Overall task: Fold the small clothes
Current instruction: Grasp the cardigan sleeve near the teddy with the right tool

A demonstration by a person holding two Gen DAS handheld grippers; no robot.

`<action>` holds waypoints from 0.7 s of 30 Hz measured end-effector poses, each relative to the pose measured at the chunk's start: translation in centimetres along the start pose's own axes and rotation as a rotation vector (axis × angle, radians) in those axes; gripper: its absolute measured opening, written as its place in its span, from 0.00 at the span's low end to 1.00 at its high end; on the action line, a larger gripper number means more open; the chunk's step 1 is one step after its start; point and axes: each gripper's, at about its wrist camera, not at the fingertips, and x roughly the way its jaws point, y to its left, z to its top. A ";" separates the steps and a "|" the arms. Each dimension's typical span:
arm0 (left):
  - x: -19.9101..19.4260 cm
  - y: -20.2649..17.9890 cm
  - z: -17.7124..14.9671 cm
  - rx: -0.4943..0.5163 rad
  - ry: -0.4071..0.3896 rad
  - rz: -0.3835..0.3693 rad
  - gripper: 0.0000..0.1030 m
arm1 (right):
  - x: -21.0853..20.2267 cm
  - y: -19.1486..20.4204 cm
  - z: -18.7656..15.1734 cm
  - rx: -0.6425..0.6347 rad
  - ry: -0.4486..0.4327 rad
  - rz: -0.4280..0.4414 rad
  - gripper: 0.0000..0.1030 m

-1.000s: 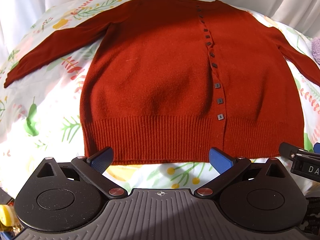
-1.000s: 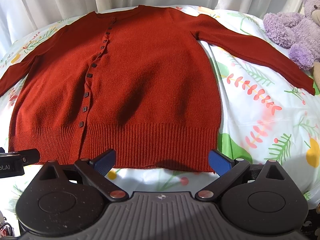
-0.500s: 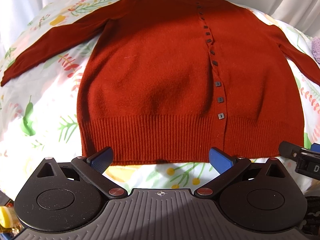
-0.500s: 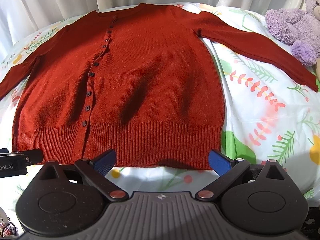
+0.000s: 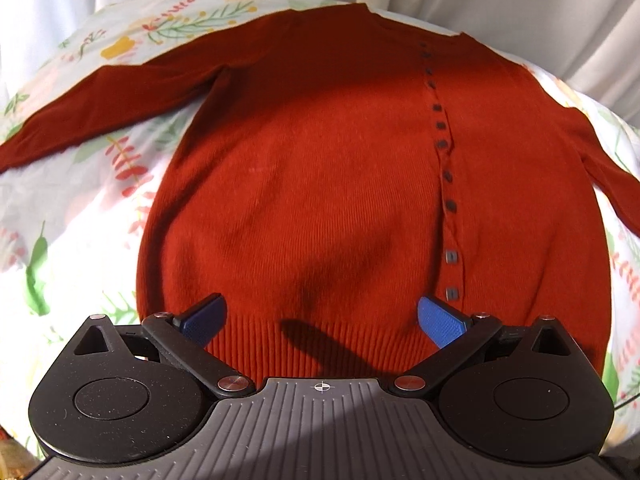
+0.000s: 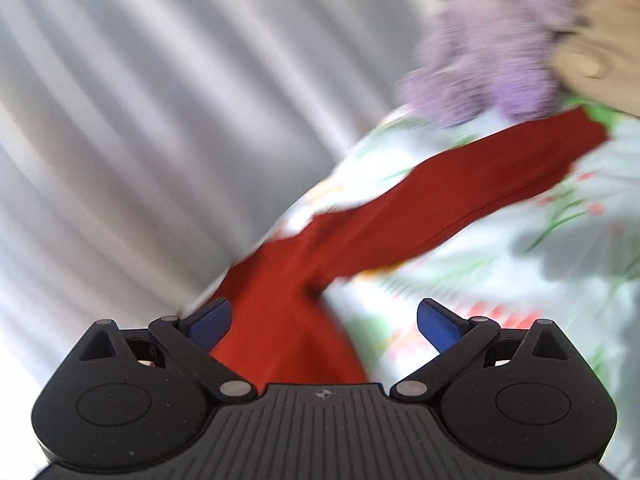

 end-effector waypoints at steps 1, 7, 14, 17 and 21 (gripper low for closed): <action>0.3 -0.1 0.3 -0.004 0.001 0.003 1.00 | 0.7 -2.2 1.4 0.068 -0.042 -0.051 0.95; 1.7 -1.4 2.0 -0.026 0.026 -0.010 1.00 | 5.4 -10.2 6.2 0.296 -0.058 -0.184 0.48; 2.8 -2.5 3.2 -0.038 0.013 -0.035 1.00 | 7.7 -11.5 7.1 0.279 -0.090 -0.251 0.28; 2.9 -2.5 3.9 -0.050 -0.002 -0.077 1.00 | 8.3 -11.5 7.5 0.233 -0.113 -0.278 0.10; 2.8 -2.5 6.0 -0.067 -0.062 -0.135 1.00 | 7.0 -5.2 7.5 -0.028 -0.185 -0.208 0.09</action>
